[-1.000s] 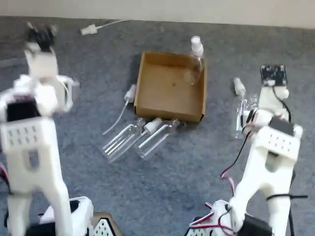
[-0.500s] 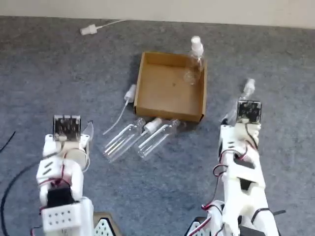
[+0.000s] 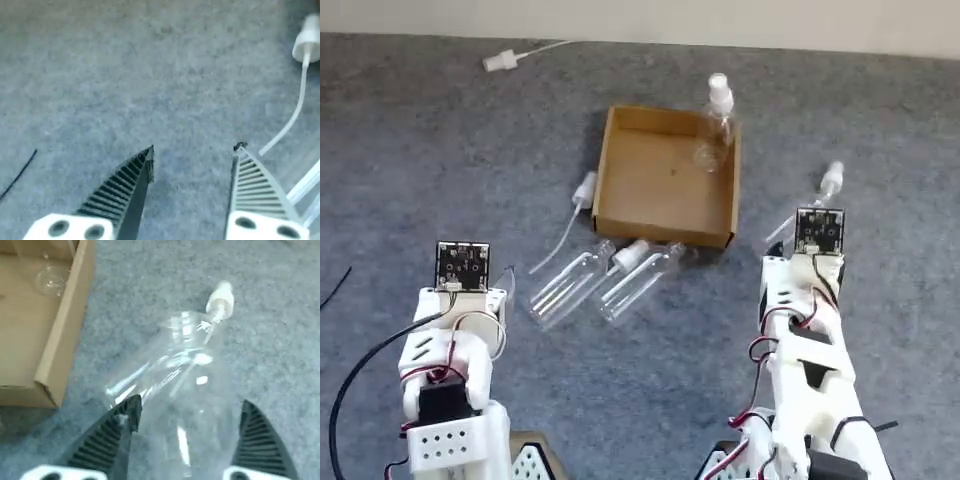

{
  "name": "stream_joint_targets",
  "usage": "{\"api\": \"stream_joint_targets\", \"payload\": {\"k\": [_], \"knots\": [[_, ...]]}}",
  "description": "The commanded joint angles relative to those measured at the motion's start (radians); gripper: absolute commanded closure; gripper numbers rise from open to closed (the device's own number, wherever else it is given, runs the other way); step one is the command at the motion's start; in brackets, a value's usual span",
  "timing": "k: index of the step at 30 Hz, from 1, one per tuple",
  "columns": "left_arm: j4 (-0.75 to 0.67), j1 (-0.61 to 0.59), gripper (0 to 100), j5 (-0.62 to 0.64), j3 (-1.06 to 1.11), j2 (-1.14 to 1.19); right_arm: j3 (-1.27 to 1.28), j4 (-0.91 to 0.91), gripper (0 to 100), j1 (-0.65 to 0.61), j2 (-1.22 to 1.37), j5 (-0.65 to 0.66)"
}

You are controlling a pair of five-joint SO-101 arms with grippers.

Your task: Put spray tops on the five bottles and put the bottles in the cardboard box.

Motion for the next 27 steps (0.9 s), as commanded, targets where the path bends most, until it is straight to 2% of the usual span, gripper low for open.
{"api": "stream_joint_targets", "payload": {"k": [1,5,10,13,17,19,21,24,27], "knots": [[0.044,0.004,77,0.011,0.021,0.002,0.007,-0.008,74.1,0.019,0.007,-0.005],[0.041,0.004,77,0.011,0.021,0.001,0.053,-0.015,72.7,0.081,0.001,-0.006],[0.051,0.001,77,0.011,0.021,0.004,0.059,-0.015,55.1,0.117,-0.001,0.000],[0.133,0.001,77,0.011,0.021,0.004,0.059,-0.015,54.5,0.140,-0.001,0.000],[0.400,0.002,77,0.008,0.021,-0.002,0.035,-0.007,63.0,0.133,-0.005,-0.003],[0.512,0.001,77,0.008,0.015,-0.019,0.005,-0.005,72.5,0.102,-0.041,-0.002],[0.529,0.001,77,0.008,0.018,-0.050,-0.008,0.027,83.9,0.082,-0.113,0.000],[0.534,0.001,77,0.008,0.018,-0.091,-0.018,0.252,98.1,0.082,-0.292,0.000],[0.534,0.001,77,0.008,0.018,-0.099,-0.096,0.638,98.6,0.053,-0.510,0.038]]}}
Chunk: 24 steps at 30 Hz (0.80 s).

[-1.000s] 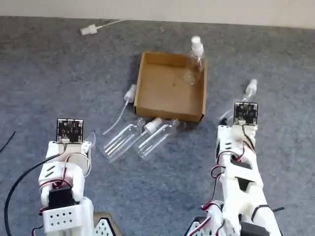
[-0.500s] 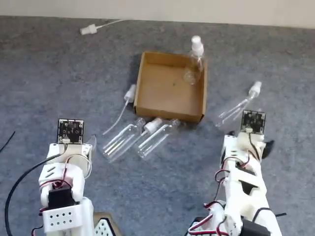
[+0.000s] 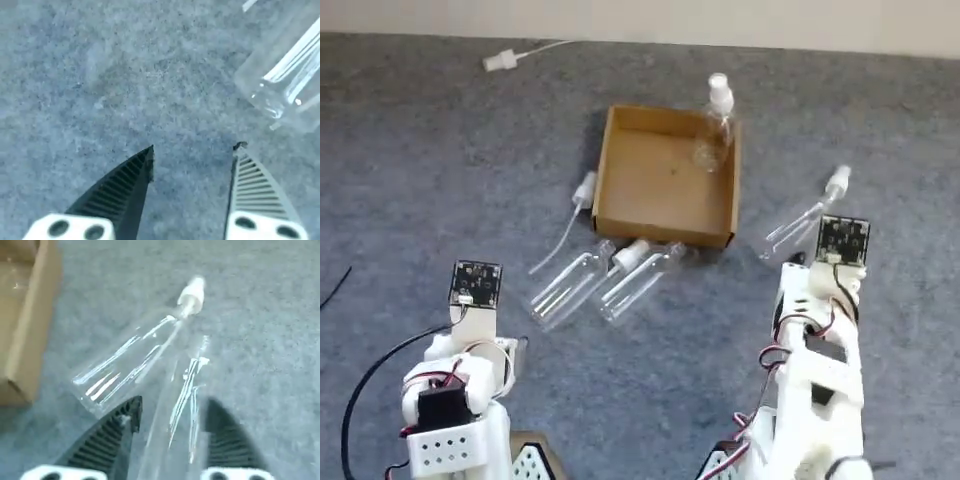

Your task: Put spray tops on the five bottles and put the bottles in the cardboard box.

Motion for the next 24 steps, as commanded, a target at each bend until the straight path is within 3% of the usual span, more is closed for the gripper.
{"api": "stream_joint_targets", "payload": {"k": [1,5,12,19,24], "knots": [[0.008,0.001,77,0.008,0.019,-0.021,-0.143,0.458,98.7,-0.067,-0.277,0.044],[0.008,0.002,77,0.008,0.019,-0.021,-0.036,0.694,98.7,-0.117,-0.533,0.052],[0.008,0.002,77,0.008,0.019,-0.021,0.446,0.590,98.6,-0.110,-0.934,0.046],[0.008,0.002,77,0.008,0.019,-0.021,0.366,0.713,98.5,-0.081,-0.995,0.051],[0.008,0.002,77,0.008,0.019,-0.021,0.367,0.743,98.5,0.081,-0.995,0.048]]}}
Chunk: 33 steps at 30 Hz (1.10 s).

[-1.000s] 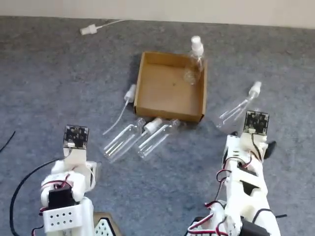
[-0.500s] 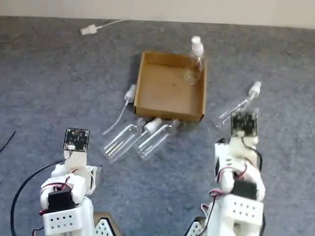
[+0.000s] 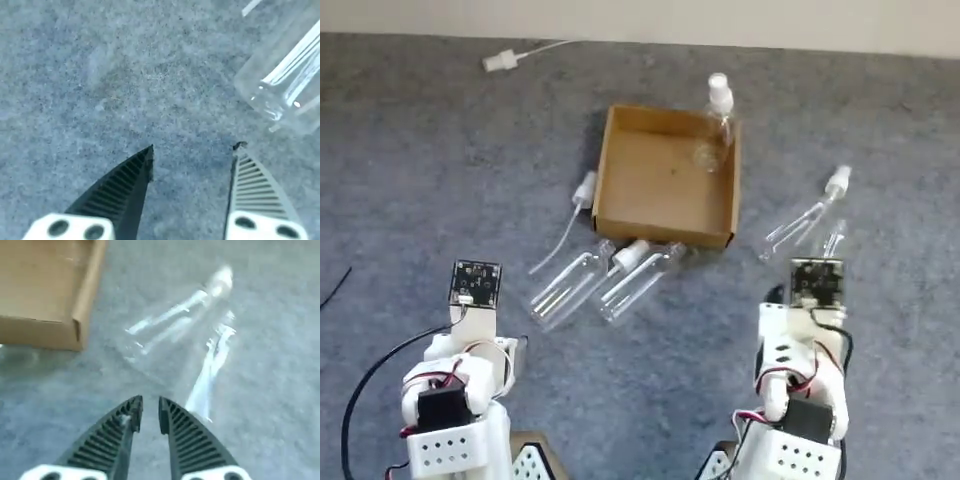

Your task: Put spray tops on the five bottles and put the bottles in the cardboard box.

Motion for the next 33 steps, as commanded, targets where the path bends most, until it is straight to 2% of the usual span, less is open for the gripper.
{"api": "stream_joint_targets", "payload": {"k": [1,4,7,8,33], "knots": [[0.006,0.002,77,0.008,0.019,-0.013,0.120,0.028,98.5,0.125,-0.010,0.002],[0.006,0.002,77,0.008,0.019,-0.013,0.120,0.166,98.5,0.154,-0.002,0.003],[0.006,0.002,77,0.008,0.019,-0.013,0.120,0.387,98.5,0.153,-0.002,0.006],[0.006,0.002,77,0.008,0.019,-0.013,0.120,0.401,98.5,0.153,-0.015,0.006],[0.006,0.002,77,0.008,0.019,-0.013,0.120,0.400,98.5,0.154,-0.018,0.006]]}}
